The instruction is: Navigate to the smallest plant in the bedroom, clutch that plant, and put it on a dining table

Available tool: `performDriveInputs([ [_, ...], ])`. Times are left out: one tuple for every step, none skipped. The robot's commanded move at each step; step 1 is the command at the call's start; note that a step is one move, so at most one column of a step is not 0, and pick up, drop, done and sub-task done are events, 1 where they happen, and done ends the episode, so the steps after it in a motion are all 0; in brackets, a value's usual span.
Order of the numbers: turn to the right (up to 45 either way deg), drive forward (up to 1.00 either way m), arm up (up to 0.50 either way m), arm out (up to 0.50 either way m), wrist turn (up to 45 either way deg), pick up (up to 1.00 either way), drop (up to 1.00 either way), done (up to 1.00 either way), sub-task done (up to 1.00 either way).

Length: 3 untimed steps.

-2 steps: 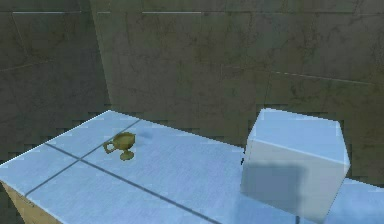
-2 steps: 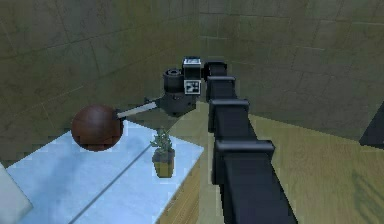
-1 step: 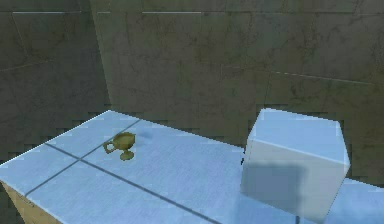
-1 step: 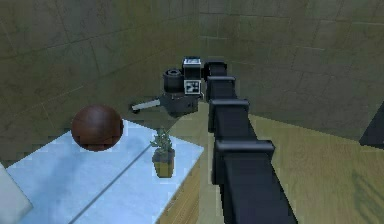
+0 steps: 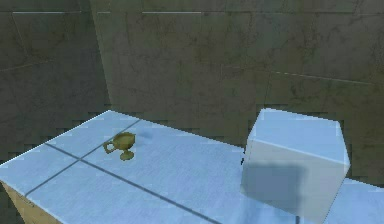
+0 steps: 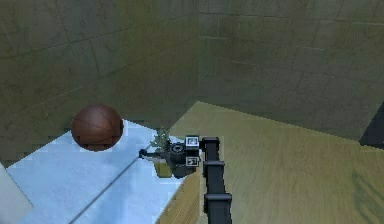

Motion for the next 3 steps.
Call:
performDriveInputs([
  [0.0, 0.0, 0.0, 0.0, 0.0, 1.0, 0.0, 0.0, 0.0],
  [0.0, 0.0, 0.1, 0.0, 0.0, 0.0, 0.0, 0.0, 0.0],
  [0.0, 0.0, 0.1, 0.0, 0.0, 0.0, 0.0, 0.0, 0.0],
])
